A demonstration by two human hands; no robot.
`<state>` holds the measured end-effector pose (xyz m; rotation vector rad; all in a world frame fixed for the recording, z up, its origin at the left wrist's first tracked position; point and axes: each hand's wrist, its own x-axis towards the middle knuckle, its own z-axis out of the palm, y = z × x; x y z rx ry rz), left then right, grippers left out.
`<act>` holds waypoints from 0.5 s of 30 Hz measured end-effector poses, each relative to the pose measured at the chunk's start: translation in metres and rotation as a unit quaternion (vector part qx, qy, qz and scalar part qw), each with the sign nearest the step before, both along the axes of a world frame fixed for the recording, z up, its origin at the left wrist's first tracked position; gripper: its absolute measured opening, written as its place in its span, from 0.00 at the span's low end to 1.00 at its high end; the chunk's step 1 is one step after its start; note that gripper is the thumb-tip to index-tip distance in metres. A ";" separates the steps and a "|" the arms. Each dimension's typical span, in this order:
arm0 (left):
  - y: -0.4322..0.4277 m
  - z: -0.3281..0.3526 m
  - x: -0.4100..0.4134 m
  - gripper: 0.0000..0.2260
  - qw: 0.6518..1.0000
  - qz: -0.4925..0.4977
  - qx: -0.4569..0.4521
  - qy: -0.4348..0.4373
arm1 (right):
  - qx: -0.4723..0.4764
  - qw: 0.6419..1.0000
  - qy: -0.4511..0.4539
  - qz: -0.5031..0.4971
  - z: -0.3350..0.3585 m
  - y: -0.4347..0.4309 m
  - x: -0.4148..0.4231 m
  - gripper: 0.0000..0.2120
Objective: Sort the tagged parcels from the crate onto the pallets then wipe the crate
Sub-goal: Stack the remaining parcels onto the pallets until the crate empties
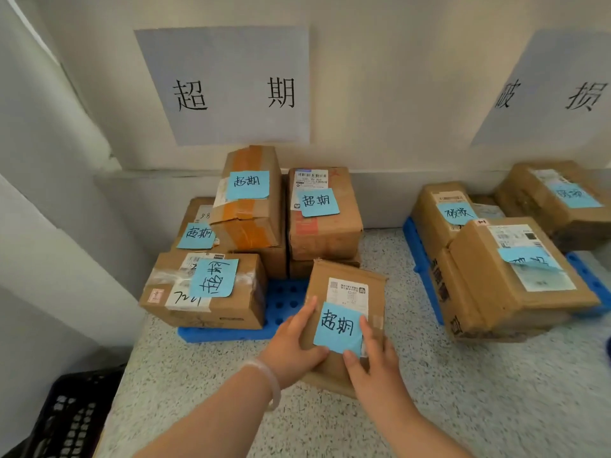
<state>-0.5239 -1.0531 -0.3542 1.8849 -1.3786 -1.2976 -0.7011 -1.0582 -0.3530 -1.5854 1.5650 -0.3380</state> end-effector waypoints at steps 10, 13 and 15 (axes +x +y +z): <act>0.003 -0.002 0.016 0.35 0.992 -0.020 -0.053 -0.117 | 0.033 0.997 -0.018 -0.068 0.000 0.011 0.030 0.35; 0.013 0.001 0.012 0.32 0.980 0.001 -0.071 -0.183 | 0.045 0.993 -0.033 -0.103 -0.002 0.018 0.039 0.36; 0.014 0.003 0.012 0.31 0.974 -0.017 -0.080 -0.210 | 0.063 0.989 -0.043 -0.126 -0.001 0.025 0.046 0.36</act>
